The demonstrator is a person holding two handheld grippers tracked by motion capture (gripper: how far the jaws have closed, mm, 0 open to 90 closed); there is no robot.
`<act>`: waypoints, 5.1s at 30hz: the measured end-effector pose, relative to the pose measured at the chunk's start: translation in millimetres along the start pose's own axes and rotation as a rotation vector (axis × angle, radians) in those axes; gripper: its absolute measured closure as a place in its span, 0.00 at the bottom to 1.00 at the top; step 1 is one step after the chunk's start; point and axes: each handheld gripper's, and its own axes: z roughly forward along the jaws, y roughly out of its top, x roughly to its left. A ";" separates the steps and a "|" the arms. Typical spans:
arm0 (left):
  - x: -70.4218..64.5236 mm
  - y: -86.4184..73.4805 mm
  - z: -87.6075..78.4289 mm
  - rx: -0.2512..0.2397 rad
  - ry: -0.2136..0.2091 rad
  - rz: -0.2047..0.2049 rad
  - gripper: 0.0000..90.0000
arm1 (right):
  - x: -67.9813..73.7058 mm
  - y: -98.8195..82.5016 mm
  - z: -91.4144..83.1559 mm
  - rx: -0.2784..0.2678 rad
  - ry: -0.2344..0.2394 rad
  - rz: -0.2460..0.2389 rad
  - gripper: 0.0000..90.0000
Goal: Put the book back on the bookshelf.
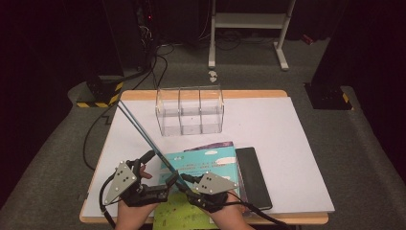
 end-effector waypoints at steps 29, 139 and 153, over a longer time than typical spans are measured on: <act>6.2 5.4 -19.7 0.104 0.162 0.086 0.29 | -79.8 -52.6 -112.2 -0.025 -0.298 0.135 0.58; 132.8 52.0 136.5 -0.008 0.479 0.045 0.92 | -114.7 -83.3 -140.4 -0.048 -0.310 0.315 0.59; 125.7 40.5 129.3 0.018 0.473 0.048 0.89 | -112.2 -83.9 -135.9 -0.034 -0.299 0.310 0.58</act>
